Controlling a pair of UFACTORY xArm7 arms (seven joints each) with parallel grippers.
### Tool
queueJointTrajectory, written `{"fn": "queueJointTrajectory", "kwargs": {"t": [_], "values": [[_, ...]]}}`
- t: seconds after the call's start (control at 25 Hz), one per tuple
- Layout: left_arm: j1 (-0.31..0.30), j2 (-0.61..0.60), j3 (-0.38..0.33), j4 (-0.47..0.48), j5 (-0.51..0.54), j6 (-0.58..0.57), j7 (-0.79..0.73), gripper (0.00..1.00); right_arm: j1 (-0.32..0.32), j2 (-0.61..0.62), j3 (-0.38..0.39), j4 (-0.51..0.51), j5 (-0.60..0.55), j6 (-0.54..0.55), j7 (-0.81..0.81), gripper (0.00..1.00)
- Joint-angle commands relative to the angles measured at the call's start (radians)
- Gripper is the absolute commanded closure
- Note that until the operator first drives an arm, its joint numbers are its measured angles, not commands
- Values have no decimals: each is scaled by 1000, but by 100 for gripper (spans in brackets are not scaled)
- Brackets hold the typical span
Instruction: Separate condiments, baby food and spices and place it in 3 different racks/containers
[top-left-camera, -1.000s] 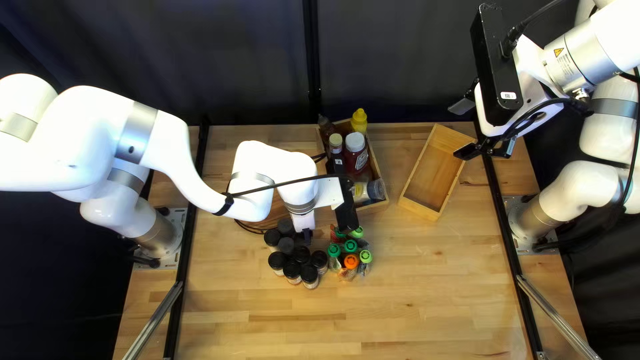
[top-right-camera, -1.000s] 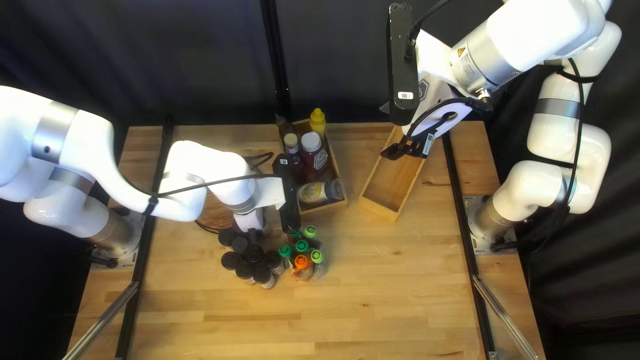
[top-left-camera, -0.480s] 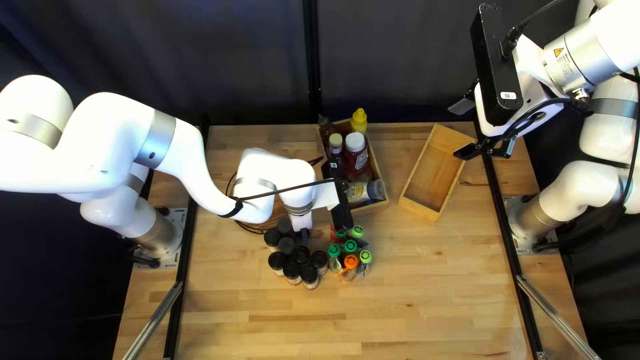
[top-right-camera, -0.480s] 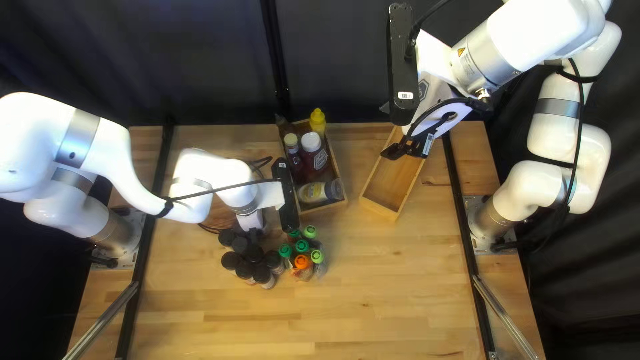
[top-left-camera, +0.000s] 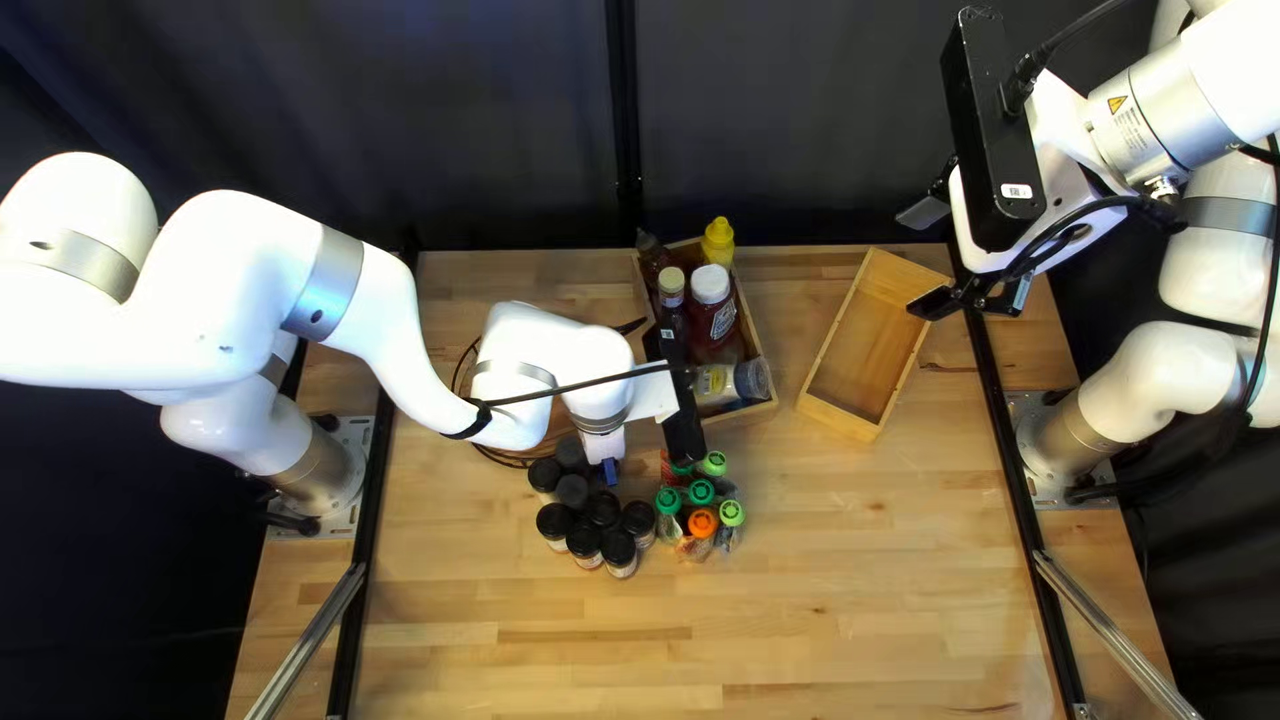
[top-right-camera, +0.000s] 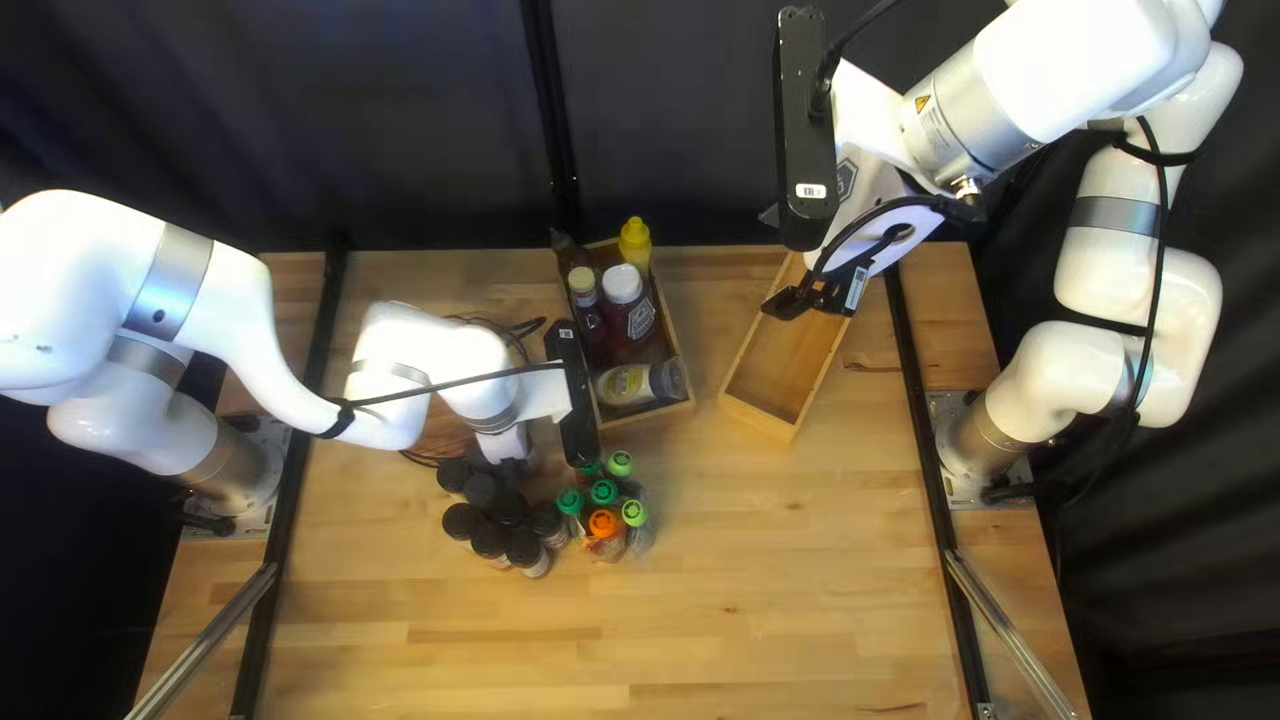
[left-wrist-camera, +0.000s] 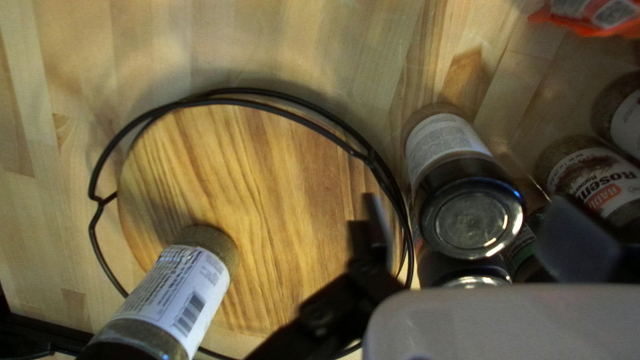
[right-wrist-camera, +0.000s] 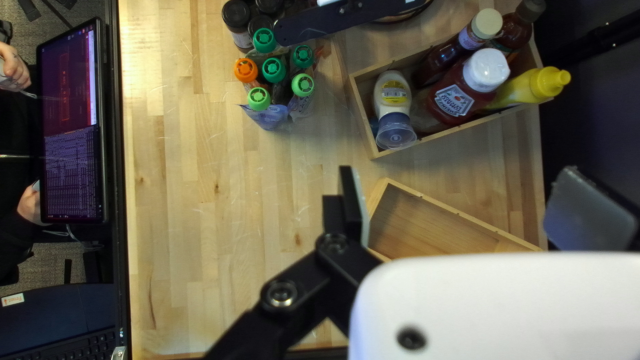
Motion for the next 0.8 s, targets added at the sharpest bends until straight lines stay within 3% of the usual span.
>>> {"fn": "queueJointTrajectory", "kwargs": {"t": [0.04,0.48,0.8], "values": [[-6,-20,-6,18,-3,33,7,94,0,0,0,0,0,0,0,0],[10,-222,6,68,27,251,67,98,0,0,0,0,0,0,0,0],[72,-309,53,36,104,288,91,98,0,0,0,0,0,0,0,0]]}}
